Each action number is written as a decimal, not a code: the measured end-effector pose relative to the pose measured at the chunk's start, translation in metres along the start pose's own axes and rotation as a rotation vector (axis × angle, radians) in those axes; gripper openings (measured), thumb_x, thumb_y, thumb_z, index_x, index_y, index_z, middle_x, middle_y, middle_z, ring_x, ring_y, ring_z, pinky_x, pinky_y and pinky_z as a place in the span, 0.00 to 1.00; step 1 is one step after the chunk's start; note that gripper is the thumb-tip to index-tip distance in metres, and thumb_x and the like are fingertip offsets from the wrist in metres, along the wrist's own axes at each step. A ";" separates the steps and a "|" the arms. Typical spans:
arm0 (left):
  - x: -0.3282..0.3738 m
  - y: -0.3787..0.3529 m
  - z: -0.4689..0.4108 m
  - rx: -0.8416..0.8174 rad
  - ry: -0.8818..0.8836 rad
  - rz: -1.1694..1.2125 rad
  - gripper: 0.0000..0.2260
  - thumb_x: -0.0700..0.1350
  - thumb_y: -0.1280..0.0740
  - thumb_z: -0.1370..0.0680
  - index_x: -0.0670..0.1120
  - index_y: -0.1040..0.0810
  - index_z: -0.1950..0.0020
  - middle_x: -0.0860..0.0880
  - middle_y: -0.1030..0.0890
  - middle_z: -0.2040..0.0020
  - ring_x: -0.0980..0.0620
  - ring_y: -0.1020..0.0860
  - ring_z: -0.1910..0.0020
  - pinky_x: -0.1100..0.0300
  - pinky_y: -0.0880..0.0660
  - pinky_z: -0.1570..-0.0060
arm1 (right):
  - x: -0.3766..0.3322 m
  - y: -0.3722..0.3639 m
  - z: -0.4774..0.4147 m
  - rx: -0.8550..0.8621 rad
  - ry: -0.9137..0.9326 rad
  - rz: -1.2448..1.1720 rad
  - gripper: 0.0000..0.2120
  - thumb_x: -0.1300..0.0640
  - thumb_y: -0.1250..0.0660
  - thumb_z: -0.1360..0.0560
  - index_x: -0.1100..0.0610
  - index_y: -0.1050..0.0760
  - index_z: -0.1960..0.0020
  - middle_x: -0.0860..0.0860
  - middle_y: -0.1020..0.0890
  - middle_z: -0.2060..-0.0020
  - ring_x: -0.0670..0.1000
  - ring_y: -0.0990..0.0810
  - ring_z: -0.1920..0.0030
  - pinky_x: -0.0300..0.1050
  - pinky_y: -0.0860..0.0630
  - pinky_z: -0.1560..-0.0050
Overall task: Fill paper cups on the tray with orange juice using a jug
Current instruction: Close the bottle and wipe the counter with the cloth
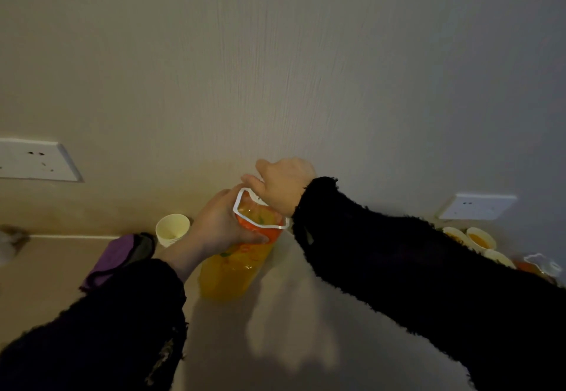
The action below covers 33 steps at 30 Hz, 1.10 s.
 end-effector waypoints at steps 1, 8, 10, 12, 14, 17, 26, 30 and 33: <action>-0.001 0.003 0.000 0.006 0.012 0.018 0.40 0.60 0.22 0.46 0.56 0.30 0.37 0.53 0.23 0.40 0.50 0.25 0.43 0.48 0.25 0.41 | -0.002 0.003 0.000 0.023 0.043 0.013 0.23 0.40 0.54 0.19 0.56 0.29 0.43 0.49 0.27 0.62 0.50 0.27 0.63 0.44 0.28 0.60; -0.002 0.006 0.001 -0.025 0.008 0.108 0.37 0.53 0.20 0.43 0.60 0.33 0.38 0.56 0.24 0.41 0.52 0.25 0.43 0.53 0.25 0.42 | -0.012 0.004 -0.004 0.034 0.226 0.101 0.17 0.47 0.54 0.17 0.57 0.34 0.41 0.52 0.21 0.58 0.52 0.25 0.63 0.45 0.29 0.62; -0.004 0.005 0.002 -0.013 0.001 0.137 0.37 0.51 0.20 0.42 0.60 0.34 0.38 0.57 0.24 0.41 0.52 0.25 0.43 0.54 0.25 0.42 | -0.013 0.002 -0.005 0.051 0.175 0.111 0.16 0.49 0.53 0.17 0.57 0.34 0.41 0.50 0.24 0.65 0.51 0.26 0.66 0.44 0.30 0.64; -0.005 0.005 0.001 -0.003 -0.003 0.145 0.37 0.50 0.19 0.42 0.60 0.34 0.39 0.57 0.25 0.42 0.52 0.26 0.42 0.54 0.26 0.42 | -0.011 -0.001 -0.007 0.053 0.126 0.086 0.15 0.48 0.53 0.18 0.56 0.34 0.41 0.48 0.30 0.71 0.50 0.29 0.70 0.42 0.32 0.67; -0.007 0.004 -0.002 -0.001 -0.014 0.133 0.36 0.51 0.18 0.42 0.60 0.33 0.40 0.58 0.24 0.43 0.52 0.25 0.43 0.53 0.25 0.42 | -0.008 -0.005 -0.009 0.013 0.068 0.026 0.16 0.46 0.52 0.18 0.56 0.33 0.42 0.48 0.32 0.71 0.48 0.32 0.72 0.41 0.35 0.70; -0.015 0.009 -0.011 0.069 0.004 0.129 0.39 0.57 0.18 0.47 0.57 0.30 0.40 0.57 0.22 0.43 0.53 0.23 0.44 0.52 0.25 0.43 | 0.004 -0.004 -0.010 -0.043 -0.059 -0.240 0.20 0.38 0.49 0.21 0.54 0.34 0.42 0.47 0.30 0.68 0.50 0.28 0.66 0.43 0.35 0.68; -0.052 0.015 -0.031 0.125 0.140 0.182 0.36 0.49 0.18 0.43 0.59 0.33 0.41 0.55 0.24 0.44 0.50 0.25 0.44 0.53 0.26 0.43 | 0.103 -0.034 0.016 0.188 -0.754 -1.534 0.31 0.36 0.56 0.20 0.58 0.25 0.56 0.50 0.30 0.74 0.46 0.33 0.76 0.38 0.35 0.73; -0.057 0.021 -0.041 0.075 0.141 0.265 0.34 0.42 0.19 0.41 0.58 0.32 0.42 0.56 0.24 0.45 0.54 0.25 0.46 0.56 0.25 0.47 | 0.121 -0.067 0.036 0.255 -0.993 -1.950 0.28 0.37 0.52 0.20 0.59 0.27 0.58 0.48 0.32 0.77 0.46 0.36 0.79 0.34 0.38 0.76; -0.057 0.021 -0.046 0.038 0.102 0.293 0.31 0.38 0.20 0.39 0.62 0.32 0.48 0.64 0.26 0.50 0.62 0.25 0.52 0.68 0.28 0.58 | 0.124 -0.090 0.047 0.282 -1.116 -2.059 0.26 0.40 0.51 0.19 0.59 0.26 0.59 0.48 0.31 0.77 0.46 0.35 0.80 0.32 0.37 0.77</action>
Point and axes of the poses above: each hand's wrist, its own z-axis away from the middle knuckle, its own y-axis out of the back of the hand, x = y × z, the point moved 6 cm from there along -z, towards the middle knuckle
